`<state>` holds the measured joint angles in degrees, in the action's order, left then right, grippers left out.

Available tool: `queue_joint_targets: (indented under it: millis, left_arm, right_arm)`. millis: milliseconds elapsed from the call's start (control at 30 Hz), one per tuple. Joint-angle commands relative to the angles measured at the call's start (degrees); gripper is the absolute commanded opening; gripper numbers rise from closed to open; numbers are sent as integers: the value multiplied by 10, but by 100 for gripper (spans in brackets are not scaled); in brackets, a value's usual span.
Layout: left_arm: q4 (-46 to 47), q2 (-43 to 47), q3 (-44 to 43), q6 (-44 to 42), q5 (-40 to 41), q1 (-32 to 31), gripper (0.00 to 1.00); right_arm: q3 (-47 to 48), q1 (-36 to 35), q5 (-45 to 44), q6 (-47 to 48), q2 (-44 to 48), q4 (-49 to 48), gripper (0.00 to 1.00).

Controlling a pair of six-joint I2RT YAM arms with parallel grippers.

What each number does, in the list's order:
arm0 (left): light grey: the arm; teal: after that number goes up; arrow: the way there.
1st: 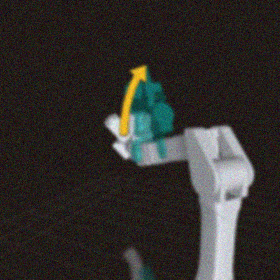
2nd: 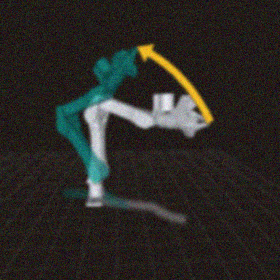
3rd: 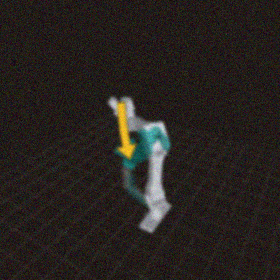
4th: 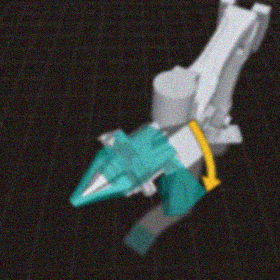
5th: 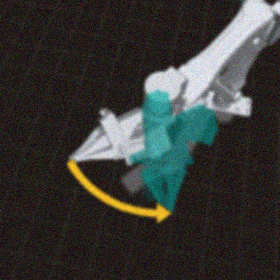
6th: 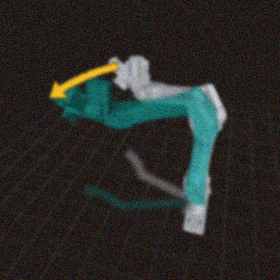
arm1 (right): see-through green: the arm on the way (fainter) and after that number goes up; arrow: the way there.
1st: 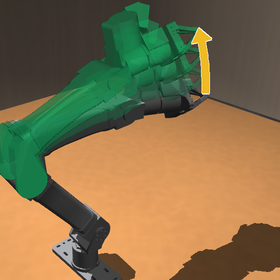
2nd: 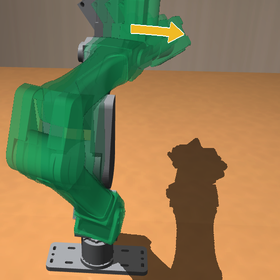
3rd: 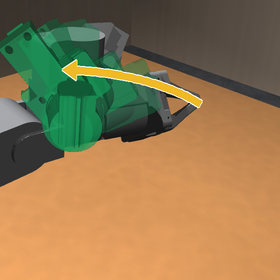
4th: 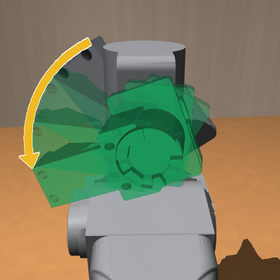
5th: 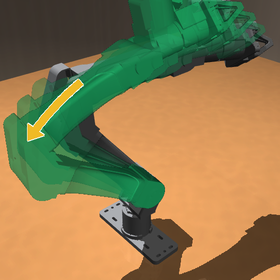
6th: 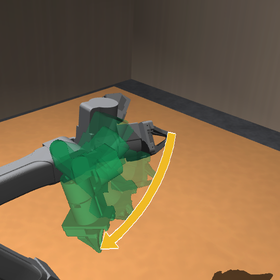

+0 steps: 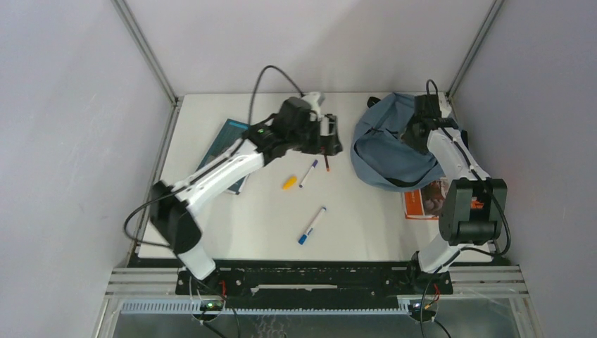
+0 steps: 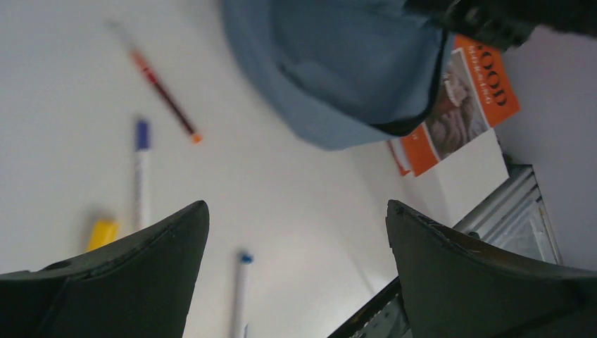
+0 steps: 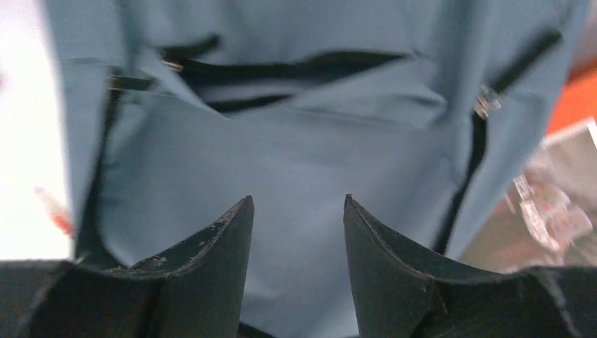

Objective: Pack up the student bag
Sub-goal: Adjust the student bag at the center of the board.

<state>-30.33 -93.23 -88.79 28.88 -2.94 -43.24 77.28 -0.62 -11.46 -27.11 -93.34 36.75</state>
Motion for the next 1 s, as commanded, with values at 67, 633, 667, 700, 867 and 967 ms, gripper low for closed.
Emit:
queue_joint_targets:
  millis: [67, 633, 667, 700, 867, 967]
  left_arm:
    - [1, -155, -150, 22, -62, -38, 100]
    - [-26, -399, -350, 98, -63, -50, 80]
    - [-26, -407, -359, 100, -62, -49, 76]
    - [-23, -414, -368, 102, -62, -49, 69]
    - [2, -430, -386, 116, -38, -36, 31]
    - [4, -429, -387, 124, -25, -21, 11]
  right_arm:
    - [-62, 45, -58, -62, 69, 33, 59]
    - [-209, 166, 103, -33, 154, -86, 74]
    - [-209, 167, 117, -32, 148, -107, 75]
    - [-209, 167, 131, -29, 142, -122, 75]
    - [-208, 176, 130, -36, 92, -133, 62]
    - [-213, 177, 132, -36, 70, -124, 44]
